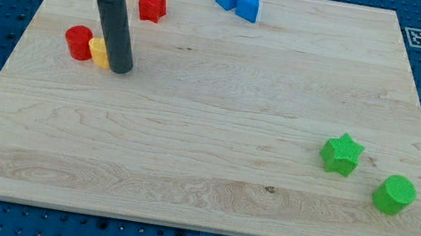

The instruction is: Move the green circle along with green star towards the center

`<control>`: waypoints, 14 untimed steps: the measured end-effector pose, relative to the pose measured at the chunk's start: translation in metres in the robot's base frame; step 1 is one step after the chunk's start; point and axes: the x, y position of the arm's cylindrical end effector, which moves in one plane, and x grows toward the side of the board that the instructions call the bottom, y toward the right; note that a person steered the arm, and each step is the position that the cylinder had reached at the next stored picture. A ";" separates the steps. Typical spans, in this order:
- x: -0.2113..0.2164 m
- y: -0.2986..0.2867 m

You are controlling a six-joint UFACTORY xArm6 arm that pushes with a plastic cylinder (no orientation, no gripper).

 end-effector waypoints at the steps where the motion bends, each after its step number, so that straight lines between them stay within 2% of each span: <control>1: 0.003 0.059; 3: 0.017 0.236; 4: 0.041 0.327; 5: 0.082 0.384; 6: 0.138 0.396; 9: 0.161 0.388; 12: 0.150 0.363; 14: 0.111 0.361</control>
